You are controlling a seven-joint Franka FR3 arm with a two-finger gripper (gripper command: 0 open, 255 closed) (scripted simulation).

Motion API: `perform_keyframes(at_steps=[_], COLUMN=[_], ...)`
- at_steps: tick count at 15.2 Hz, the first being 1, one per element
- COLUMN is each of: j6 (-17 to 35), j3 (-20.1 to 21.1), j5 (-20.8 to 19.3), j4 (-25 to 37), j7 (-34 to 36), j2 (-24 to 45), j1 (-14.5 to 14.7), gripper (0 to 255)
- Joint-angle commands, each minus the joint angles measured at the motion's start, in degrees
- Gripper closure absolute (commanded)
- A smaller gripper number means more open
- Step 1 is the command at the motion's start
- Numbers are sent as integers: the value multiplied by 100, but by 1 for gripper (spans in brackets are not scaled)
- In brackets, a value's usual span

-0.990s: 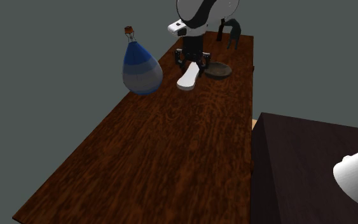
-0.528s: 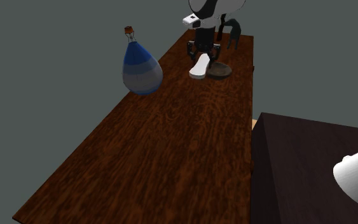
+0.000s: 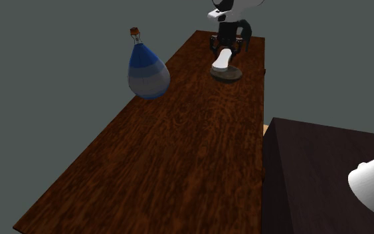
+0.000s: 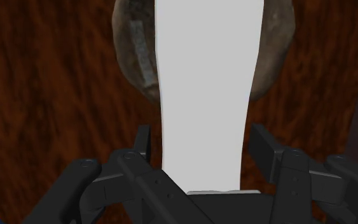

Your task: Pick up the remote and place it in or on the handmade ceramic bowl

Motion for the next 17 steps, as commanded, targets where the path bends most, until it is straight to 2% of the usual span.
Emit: perform_keyframes(at_steps=[1, 4, 17], j6=[-130, -303, 344], j3=[-6, -11, 179], j5=[57, 117, 351], j4=[312, 706, 622], j7=[-229, -483, -609], j2=[194, 428, 1009], j1=[-255, -570, -685], gripper=[255, 255, 255])
